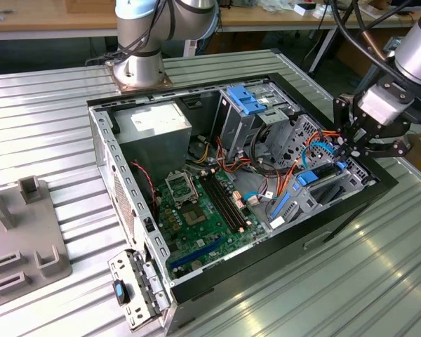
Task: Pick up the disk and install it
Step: 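Insert the first disk wire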
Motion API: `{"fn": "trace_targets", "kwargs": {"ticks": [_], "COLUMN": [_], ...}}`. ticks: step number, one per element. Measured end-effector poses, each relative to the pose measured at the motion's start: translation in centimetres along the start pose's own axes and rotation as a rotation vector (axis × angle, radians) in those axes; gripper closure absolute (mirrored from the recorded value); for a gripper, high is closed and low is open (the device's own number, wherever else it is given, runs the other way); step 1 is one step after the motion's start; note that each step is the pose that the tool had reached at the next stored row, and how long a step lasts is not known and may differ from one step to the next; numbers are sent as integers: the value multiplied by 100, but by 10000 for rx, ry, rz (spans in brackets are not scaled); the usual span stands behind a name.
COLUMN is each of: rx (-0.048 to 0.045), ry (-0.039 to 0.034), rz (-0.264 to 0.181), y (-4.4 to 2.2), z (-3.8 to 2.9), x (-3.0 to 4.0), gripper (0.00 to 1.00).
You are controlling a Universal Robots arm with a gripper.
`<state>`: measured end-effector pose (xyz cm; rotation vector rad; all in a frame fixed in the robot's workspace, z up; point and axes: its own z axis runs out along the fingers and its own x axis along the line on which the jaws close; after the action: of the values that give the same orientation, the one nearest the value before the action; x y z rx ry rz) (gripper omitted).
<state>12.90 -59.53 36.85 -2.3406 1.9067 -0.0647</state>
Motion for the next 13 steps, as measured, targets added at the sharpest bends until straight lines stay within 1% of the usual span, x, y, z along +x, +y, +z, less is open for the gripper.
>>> {"fn": "trace_targets", "kwargs": {"ticks": [2,3,4,5,7,8,9,10,12,13], "rx": [98,181,290,420,531,605,633,679,810,928], "ry": [-50,-74,-104,-89,-72,-56,-49,-23,1,29], "rz": [1,0,-1,-9,-17,-15,-14,-20,-29,-40], "y": [51,92,140,167,176,183,190,209,248,282], "z": [-1,-3,-2,3,12,23,28,27,37,39], "x": [-11,-19,-26,-26,-23,-24,-24,-29,-35,-42], "gripper": [84,84,84,84,84,84,84,84,84,84]}}
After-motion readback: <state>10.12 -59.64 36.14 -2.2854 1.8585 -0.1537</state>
